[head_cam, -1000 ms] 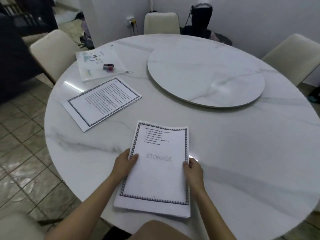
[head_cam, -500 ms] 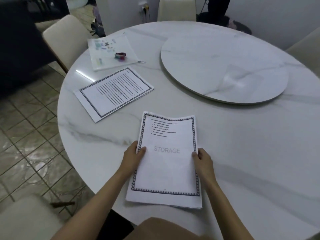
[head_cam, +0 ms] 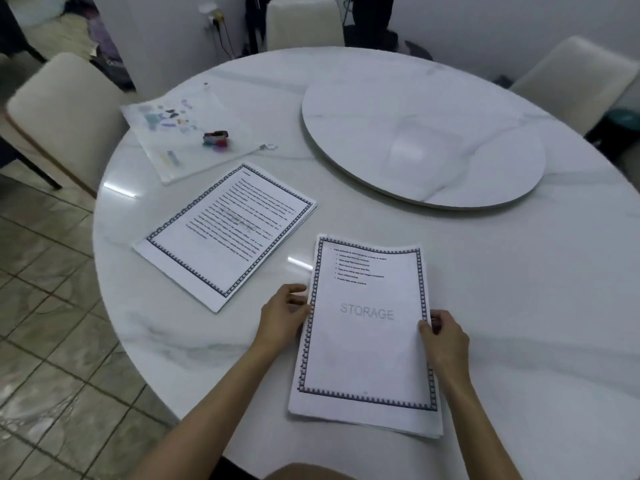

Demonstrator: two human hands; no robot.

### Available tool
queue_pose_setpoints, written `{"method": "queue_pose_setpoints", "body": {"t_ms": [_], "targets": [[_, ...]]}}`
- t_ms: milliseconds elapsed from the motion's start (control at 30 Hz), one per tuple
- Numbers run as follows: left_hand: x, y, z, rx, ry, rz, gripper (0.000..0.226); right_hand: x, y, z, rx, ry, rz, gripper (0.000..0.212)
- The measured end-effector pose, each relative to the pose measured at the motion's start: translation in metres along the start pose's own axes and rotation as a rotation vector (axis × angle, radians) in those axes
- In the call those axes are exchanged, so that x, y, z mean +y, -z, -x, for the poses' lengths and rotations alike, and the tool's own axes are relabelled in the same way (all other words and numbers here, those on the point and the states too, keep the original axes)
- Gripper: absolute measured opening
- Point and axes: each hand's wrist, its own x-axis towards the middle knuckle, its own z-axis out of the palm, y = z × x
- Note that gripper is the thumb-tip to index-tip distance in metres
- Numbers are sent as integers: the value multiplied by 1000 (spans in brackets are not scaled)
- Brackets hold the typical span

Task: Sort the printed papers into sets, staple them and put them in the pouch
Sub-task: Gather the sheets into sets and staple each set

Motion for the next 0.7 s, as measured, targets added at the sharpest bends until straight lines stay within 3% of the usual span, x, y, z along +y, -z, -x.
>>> {"method": "queue_pose_setpoints", "body": {"t_ms": [167, 300, 700], "targets": [[-1, 39, -25, -152, -80, -48, 30, -8, -16, 15, 208, -63, 52, 28], [1, 65, -33, -280, -109, -65, 25, -21, -26, 30, 279, -98, 56, 32], [0, 111, -60, -272, -270, -158, 28, -82, -90, 20, 131, 57, 10, 30]]}}
